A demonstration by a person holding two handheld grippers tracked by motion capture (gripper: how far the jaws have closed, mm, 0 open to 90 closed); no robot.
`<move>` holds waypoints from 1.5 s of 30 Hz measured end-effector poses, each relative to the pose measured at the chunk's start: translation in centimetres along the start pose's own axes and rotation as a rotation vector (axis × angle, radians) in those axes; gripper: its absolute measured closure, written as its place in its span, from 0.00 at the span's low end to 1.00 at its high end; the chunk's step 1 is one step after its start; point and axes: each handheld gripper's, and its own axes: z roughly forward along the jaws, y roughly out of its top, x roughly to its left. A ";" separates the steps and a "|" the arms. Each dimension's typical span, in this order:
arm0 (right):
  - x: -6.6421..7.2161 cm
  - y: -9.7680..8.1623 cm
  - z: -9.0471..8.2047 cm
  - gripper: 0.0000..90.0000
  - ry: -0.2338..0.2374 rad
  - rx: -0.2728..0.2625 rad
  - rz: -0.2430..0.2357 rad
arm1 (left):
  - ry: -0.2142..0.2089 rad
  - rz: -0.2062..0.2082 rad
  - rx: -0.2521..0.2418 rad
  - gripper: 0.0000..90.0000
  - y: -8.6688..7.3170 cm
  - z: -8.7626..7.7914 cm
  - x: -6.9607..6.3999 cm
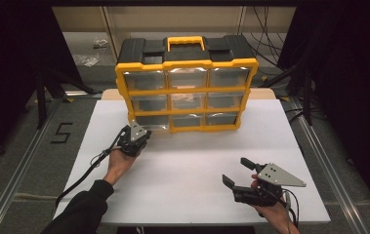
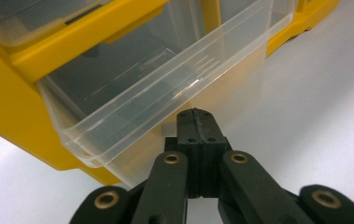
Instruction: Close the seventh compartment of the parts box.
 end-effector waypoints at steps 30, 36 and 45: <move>0.0 0.0 0.0 0.19 -0.001 0.000 -0.002 | 0.010 -0.025 -0.010 0.99 0.5 0.8 0.8; 0.0 0.0 0.0 0.19 -0.001 0.003 0.000 | 0.002 -0.053 -0.007 0.99 0.6 1.0 1.2; 0.0 0.0 0.0 0.19 -0.002 0.005 0.000 | 0.013 -0.054 -0.008 0.99 0.7 1.3 1.6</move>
